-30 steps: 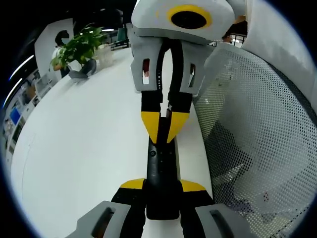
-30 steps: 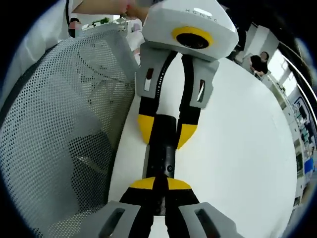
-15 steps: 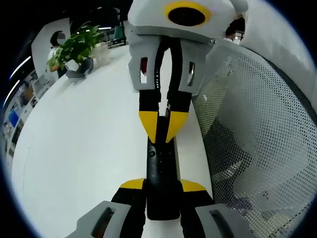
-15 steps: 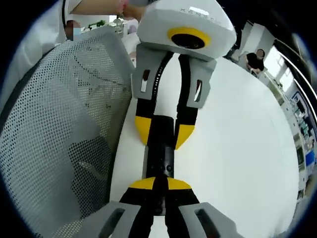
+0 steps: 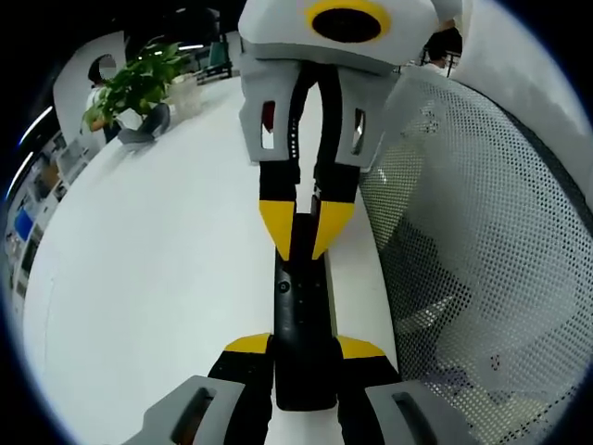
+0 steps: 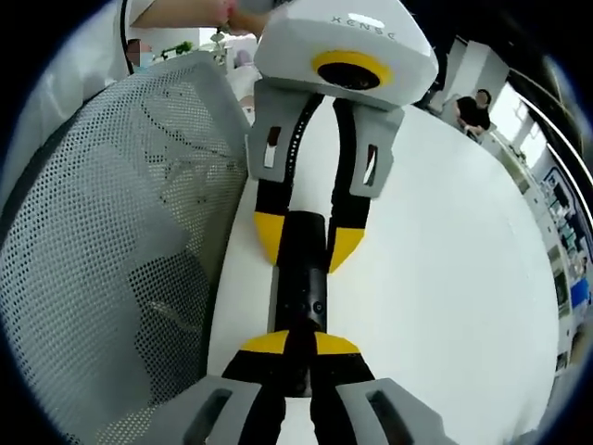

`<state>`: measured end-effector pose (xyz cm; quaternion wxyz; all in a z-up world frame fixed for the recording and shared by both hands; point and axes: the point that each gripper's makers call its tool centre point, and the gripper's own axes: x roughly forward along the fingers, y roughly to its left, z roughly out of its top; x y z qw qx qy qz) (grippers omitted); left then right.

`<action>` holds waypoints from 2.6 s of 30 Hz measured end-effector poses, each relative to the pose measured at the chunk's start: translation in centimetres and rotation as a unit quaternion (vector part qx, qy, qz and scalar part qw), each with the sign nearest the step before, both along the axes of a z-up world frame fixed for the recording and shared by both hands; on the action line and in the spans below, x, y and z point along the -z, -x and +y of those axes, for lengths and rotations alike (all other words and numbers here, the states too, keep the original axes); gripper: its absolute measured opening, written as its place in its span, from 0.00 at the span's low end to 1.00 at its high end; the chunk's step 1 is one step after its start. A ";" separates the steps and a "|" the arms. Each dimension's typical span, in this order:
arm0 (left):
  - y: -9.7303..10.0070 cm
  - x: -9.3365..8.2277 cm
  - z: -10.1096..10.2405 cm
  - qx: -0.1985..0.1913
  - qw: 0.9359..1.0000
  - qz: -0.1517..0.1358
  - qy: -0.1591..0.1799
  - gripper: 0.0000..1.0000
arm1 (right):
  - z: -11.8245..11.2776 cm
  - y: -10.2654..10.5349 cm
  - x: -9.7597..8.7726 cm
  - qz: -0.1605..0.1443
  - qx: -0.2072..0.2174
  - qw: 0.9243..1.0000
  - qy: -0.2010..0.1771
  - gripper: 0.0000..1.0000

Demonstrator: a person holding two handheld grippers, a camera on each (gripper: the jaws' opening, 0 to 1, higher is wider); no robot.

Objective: Press the specified remote control buttons in sequence, fully releasing each button before pressing the next.

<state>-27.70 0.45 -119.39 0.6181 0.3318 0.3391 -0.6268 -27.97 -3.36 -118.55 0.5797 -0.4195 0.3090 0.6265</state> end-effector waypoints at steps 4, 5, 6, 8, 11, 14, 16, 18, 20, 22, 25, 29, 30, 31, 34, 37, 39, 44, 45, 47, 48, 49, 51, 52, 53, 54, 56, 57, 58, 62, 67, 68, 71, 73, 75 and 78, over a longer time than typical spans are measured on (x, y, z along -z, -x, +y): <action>0.0 0.0 0.0 0.000 1.000 0.000 -0.001 0.24 | -0.1 0.0 0.1 -0.007 -0.003 1.000 0.006 0.04; 0.0 0.0 0.0 0.000 1.000 0.000 -0.001 0.24 | -0.1 -0.1 0.0 -0.003 0.005 1.000 0.001 0.04; 0.0 0.0 0.0 -0.001 1.000 0.000 -0.001 0.24 | -0.2 -0.2 0.0 -0.001 0.011 1.000 -0.003 0.04; 0.0 0.1 0.0 -0.001 1.000 0.000 -0.001 0.24 | -0.2 -0.2 0.0 0.000 0.012 1.000 -0.006 0.05; 0.0 0.0 0.0 -0.002 1.000 0.000 -0.003 0.24 | -0.3 -0.3 -0.1 0.015 0.034 0.999 -0.012 0.05; 0.0 0.1 0.0 -0.003 1.000 -0.001 -0.006 0.24 | -0.3 -0.1 -0.1 0.009 0.028 0.999 -0.012 0.05; 0.0 0.0 0.0 -0.005 1.000 -0.001 -0.004 0.24 | -0.7 0.0 -0.1 0.007 0.028 1.000 -0.008 0.05; 0.0 0.1 0.0 -0.006 1.000 0.000 -0.001 0.24 | -0.9 -0.1 -0.1 0.008 0.036 0.999 -0.009 0.04; 0.0 0.1 0.0 -0.006 1.000 -0.001 0.000 0.24 | -1.1 0.0 0.0 0.006 0.039 0.999 -0.010 0.04; 0.0 0.1 0.0 -0.005 1.000 -0.001 -0.001 0.24 | -0.8 -0.1 0.0 0.004 0.045 0.999 -0.009 0.04; 0.0 0.1 0.0 -0.003 1.000 -0.001 -0.002 0.24 | -0.7 -0.1 0.0 0.003 0.054 0.999 0.006 0.04; -0.1 0.1 0.0 -0.004 1.000 0.000 -0.001 0.24 | -0.6 -0.3 0.1 0.012 0.061 0.998 0.030 0.03; -0.1 0.1 0.0 -0.005 1.000 0.000 -0.001 0.24 | -0.8 -0.3 0.2 -0.006 0.042 0.998 0.051 0.03; -0.1 0.1 0.0 -0.005 1.000 -0.001 -0.001 0.24 | -0.6 -0.2 0.2 -0.013 0.035 0.998 0.056 0.04; -0.1 0.1 0.0 -0.007 1.000 0.000 0.001 0.24 | -0.7 -0.2 0.2 -0.008 0.055 0.997 0.045 0.04; -0.1 0.1 0.0 -0.007 1.000 -0.001 -0.002 0.24 | -0.9 -0.4 0.0 0.006 0.077 0.997 0.022 0.04; -0.1 0.1 0.0 -0.005 1.000 -0.001 -0.007 0.24 | -0.9 -0.3 0.0 0.006 0.079 0.997 0.017 0.04; -0.1 0.1 0.0 -0.005 1.000 -0.001 -0.011 0.24 | -1.0 -0.4 -0.1 0.018 0.098 0.995 0.007 0.04; -0.1 0.1 0.0 -0.006 1.000 -0.001 -0.011 0.24 | -1.1 -0.3 0.0 0.017 0.100 0.995 0.007 0.04; -0.1 0.1 0.0 -0.007 1.000 -0.001 -0.008 0.24 | -1.1 -0.2 0.0 0.010 0.096 0.995 0.007 0.04; -0.1 0.1 0.0 -0.007 1.000 -0.001 -0.007 0.24 | -1.0 -0.1 0.0 0.006 0.092 0.996 0.009 0.04; -0.1 0.1 0.0 -0.008 1.000 -0.001 -0.007 0.24 | -1.0 -0.1 0.0 0.004 0.091 0.996 0.011 0.04; -0.1 0.1 0.0 -0.008 1.000 0.000 -0.007 0.24 | -1.3 0.0 0.0 -0.002 0.088 0.996 0.017 0.03; -0.1 0.1 0.0 -0.007 1.000 -0.001 -0.008 0.24 | -1.4 0.0 0.0 -0.005 0.087 0.996 0.016 0.03; -0.1 0.1 0.0 -0.007 1.000 -0.001 -0.008 0.24 | -1.4 -0.1 0.0 -0.003 0.090 0.996 0.010 0.03; -0.1 0.1 0.0 -0.007 1.000 0.000 -0.009 0.24 | -1.4 -0.2 0.0 0.000 0.094 0.996 0.007 0.03; -0.1 0.1 0.0 -0.007 1.000 0.000 -0.008 0.24 | -1.3 -0.2 0.0 0.005 0.094 0.996 0.007 0.03; -0.1 0.1 0.0 -0.006 1.000 0.000 -0.007 0.24 | -1.3 -0.2 0.0 0.007 0.093 0.996 0.009 0.03; -0.1 0.1 0.0 -0.006 1.000 0.000 -0.007 0.24 | -1.2 -0.2 0.0 0.007 0.090 0.996 0.013 0.03; -0.1 0.1 0.0 -0.005 1.000 0.000 -0.011 0.24 | -1.3 -0.3 0.1 0.012 0.091 0.996 0.003 0.02; -0.1 0.1 0.0 -0.005 1.000 0.000 -0.011 0.24 | -1.3 -0.2 0.0 0.019 0.103 0.994 -0.015 0.03; -0.1 0.1 0.0 -0.005 1.000 0.000 -0.011 0.24 | -1.3 -0.1 0.0 0.011 0.100 0.995 -0.015 0.03; -0.1 0.1 0.0 -0.006 1.000 0.000 -0.011 0.24 | -1.4 -0.1 -0.1 0.002 0.099 0.995 -0.022 0.03; -0.1 0.1 0.0 -0.007 1.000 0.000 -0.012 0.24 | -1.6 -0.2 -0.1 0.003 0.108 0.994 -0.024 0.02; -0.1 0.1 0.0 -0.007 1.000 0.000 -0.012 0.24 | -1.8 -0.3 -0.1 0.001 0.110 0.994 -0.023 0.00; -0.1 0.1 0.0 -0.006 1.000 0.000 -0.011 0.24 | -1.7 -0.7 -0.1 -0.009 0.104 0.994 -0.025 0.00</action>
